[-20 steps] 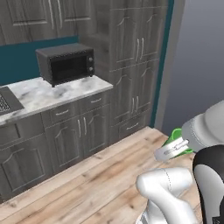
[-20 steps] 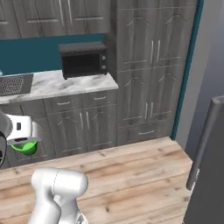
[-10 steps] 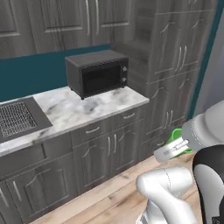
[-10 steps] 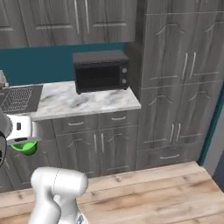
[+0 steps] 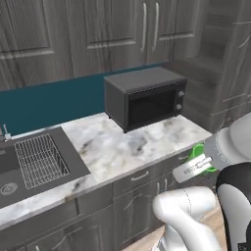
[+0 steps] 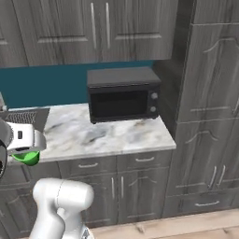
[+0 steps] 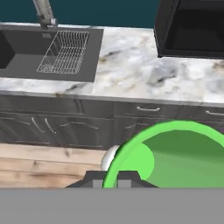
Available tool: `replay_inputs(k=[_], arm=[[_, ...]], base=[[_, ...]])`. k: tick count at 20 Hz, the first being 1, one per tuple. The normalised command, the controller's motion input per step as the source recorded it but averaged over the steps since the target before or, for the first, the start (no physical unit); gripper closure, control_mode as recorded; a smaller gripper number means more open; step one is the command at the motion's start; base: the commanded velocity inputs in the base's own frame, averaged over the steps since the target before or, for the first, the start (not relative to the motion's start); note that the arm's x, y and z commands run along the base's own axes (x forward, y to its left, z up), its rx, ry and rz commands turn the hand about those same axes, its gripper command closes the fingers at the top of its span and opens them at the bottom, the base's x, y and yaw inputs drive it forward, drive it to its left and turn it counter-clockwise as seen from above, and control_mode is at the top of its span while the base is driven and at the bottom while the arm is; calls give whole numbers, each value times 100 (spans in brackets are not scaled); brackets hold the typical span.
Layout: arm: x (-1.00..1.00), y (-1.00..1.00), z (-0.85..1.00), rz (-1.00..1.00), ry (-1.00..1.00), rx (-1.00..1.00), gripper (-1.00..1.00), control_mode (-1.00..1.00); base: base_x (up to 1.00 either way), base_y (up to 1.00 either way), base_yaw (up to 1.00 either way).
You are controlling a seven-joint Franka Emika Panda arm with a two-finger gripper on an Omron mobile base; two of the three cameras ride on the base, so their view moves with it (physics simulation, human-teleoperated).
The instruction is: Pick the cup and bowl from the counter and place them on the counter next to the sink.
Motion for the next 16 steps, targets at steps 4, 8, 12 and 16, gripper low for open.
replay_inputs(k=[4,8,12,16], arm=[[0,0,0,0,0,0,100,100],[0,0,0,0,0,0,100,100],[0,0,0,0,0,0,100,100],[0,0,0,0,0,0,100,100]], base=[[100,52,18],[93,23,28],[25,0,13],[0,0,0]])
